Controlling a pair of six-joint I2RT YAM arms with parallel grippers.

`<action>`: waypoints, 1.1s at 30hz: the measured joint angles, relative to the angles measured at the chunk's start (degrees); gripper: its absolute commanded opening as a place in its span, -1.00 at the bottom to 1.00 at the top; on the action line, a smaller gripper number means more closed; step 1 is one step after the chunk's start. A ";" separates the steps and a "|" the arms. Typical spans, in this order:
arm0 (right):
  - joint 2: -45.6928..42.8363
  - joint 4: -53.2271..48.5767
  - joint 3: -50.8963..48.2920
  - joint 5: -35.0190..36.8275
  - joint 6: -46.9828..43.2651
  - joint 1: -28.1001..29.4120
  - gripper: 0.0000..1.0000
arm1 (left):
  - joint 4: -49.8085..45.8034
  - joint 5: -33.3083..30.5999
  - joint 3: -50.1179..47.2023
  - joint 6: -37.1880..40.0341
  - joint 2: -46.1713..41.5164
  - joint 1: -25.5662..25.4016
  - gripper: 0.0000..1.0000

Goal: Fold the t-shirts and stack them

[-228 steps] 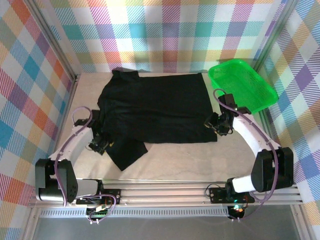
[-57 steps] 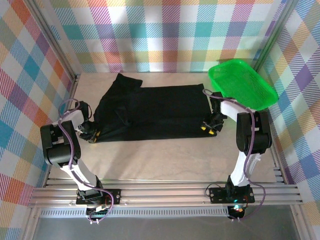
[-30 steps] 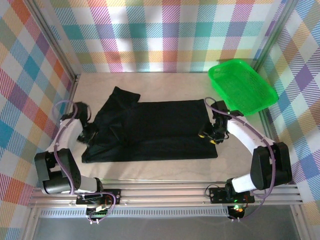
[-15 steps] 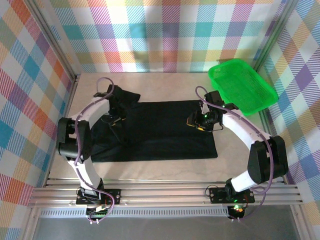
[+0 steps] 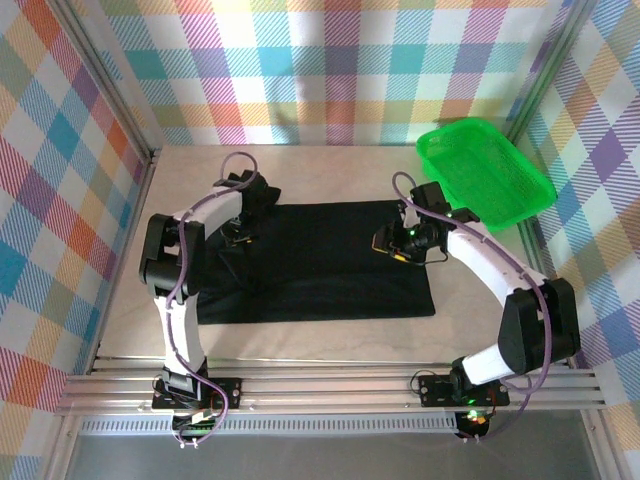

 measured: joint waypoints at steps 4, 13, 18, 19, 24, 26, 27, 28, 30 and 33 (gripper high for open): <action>-1.07 3.02 0.00 -3.15 1.27 0.00 0.06 | 0.00 -1.36 0.00 0.81 1.14 -0.13 -0.37; -1.40 5.99 0.02 -5.81 3.37 0.00 0.04 | -0.79 -3.74 0.00 1.66 1.46 -0.13 -0.65; -1.40 6.27 0.02 -6.10 3.61 0.00 0.04 | -1.01 -4.13 -0.04 1.88 1.46 -0.13 -0.72; -1.40 6.32 0.02 -6.14 3.65 0.00 0.03 | -1.01 -4.13 -0.04 1.84 1.46 -0.13 -0.79; -1.40 6.34 0.02 -6.23 3.85 0.00 0.03 | -1.01 -4.83 -0.31 1.97 1.44 -0.13 -1.00; -1.40 6.32 0.02 -6.23 3.85 0.00 0.03 | -0.98 -5.46 -0.50 1.73 1.31 -0.13 -1.00; -1.40 6.34 0.02 -6.23 3.85 0.00 0.03 | -1.07 -5.86 -0.59 1.57 1.18 -0.13 -1.00; -1.40 6.32 0.00 -6.23 3.85 0.00 0.03 | -1.05 -6.14 -0.59 1.38 0.92 -0.11 -1.00; -1.40 6.32 0.02 -6.23 3.87 0.00 0.02 | -1.09 -6.54 -0.61 0.90 -0.07 0.04 -1.00; -1.44 6.29 0.00 -6.23 3.87 0.00 0.03 | -1.07 -6.51 -0.61 -0.13 -2.47 0.83 -1.00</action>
